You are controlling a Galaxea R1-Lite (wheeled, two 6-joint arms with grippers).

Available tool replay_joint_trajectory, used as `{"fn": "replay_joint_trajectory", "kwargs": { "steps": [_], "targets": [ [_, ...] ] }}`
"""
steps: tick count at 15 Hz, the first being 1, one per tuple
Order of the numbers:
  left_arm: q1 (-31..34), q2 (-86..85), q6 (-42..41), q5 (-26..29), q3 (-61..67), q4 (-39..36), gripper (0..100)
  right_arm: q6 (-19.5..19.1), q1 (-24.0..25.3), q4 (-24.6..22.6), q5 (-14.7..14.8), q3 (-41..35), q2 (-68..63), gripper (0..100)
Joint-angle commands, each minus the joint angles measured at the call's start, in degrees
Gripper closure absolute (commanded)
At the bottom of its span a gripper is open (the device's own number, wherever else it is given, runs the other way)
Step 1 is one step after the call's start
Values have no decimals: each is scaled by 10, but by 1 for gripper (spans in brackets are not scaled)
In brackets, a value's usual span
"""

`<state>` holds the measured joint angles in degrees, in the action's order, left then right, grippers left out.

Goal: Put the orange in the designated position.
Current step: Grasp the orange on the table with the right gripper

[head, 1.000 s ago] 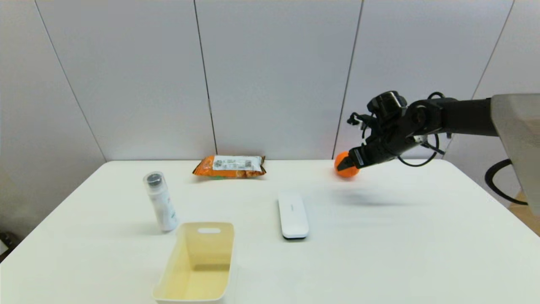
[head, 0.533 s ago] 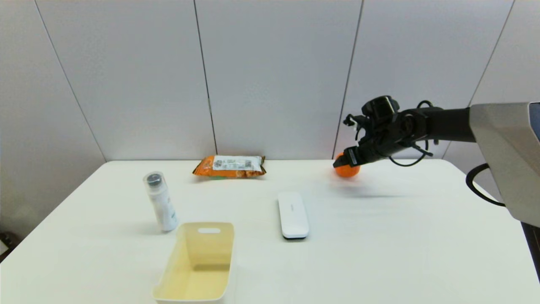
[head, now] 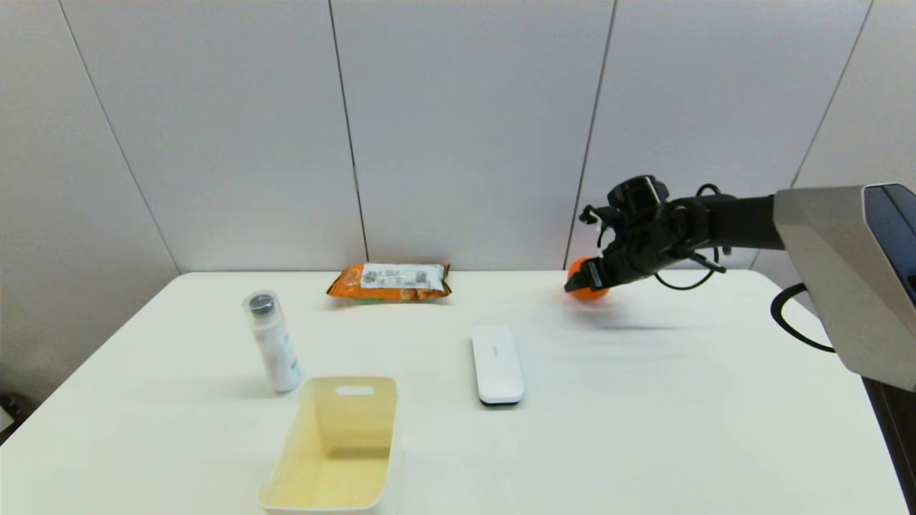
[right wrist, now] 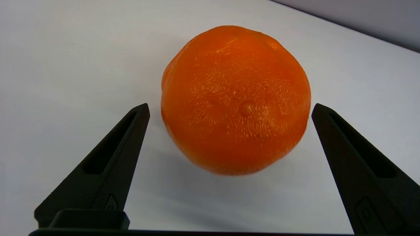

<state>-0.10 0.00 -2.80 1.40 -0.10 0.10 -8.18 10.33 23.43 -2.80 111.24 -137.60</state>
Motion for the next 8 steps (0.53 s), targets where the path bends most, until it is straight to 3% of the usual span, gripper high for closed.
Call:
{"fn": "replay_joint_trajectory", "kwargs": {
  "steps": [1, 8],
  "targets": [
    [0, 0, 0, 0, 0, 0, 0, 0, 1, -25, 4, 0, -14, 0],
    [0, 0, 0, 0, 0, 0, 0, -1, 1, -39, 19, 0, -20, 0]
  ]
}}
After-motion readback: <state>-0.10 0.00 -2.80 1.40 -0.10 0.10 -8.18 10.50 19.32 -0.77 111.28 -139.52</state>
